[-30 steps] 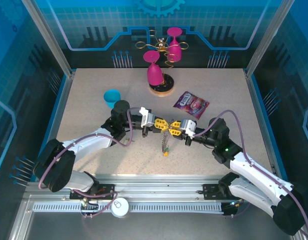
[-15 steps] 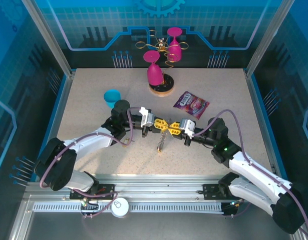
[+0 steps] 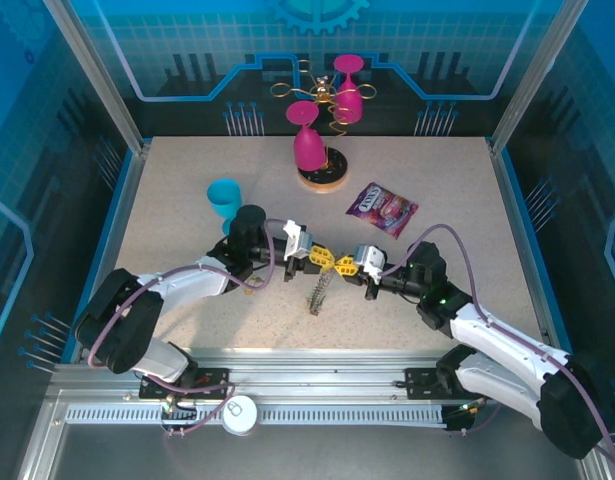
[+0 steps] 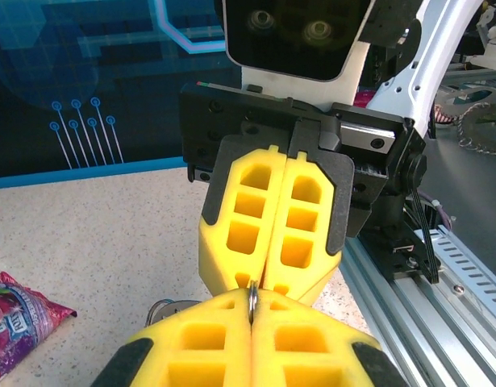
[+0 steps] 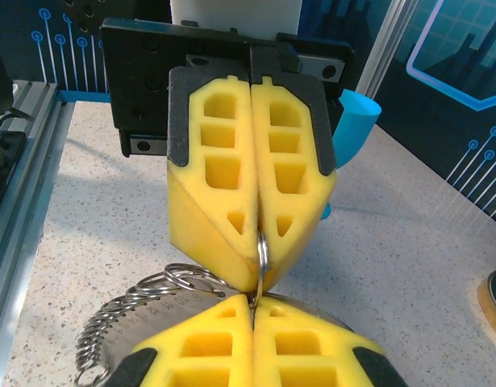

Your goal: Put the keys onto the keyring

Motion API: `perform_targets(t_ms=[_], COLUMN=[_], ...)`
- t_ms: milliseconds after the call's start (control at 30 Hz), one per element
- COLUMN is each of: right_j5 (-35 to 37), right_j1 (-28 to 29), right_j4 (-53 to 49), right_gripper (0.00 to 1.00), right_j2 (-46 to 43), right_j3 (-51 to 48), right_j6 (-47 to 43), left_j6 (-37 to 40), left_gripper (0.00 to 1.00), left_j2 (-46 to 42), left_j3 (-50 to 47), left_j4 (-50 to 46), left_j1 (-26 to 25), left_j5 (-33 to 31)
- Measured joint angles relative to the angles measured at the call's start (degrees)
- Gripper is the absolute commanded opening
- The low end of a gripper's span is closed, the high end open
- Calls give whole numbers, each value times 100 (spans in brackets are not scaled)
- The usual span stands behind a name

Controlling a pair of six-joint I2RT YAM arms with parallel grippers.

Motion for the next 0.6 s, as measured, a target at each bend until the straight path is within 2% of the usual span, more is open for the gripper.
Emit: perform_targets(t_ms=[600], right_j5=[-109], right_j1=[83], right_j4=[-339], right_gripper=[0], right_j2=[413], right_j3=[-9], right_j6=[-157], left_j6=[776], left_gripper=[11], left_j2=[-129], left_j3=[-199], left_j4=[-1049], left_j1=[-37], left_j5=[-420])
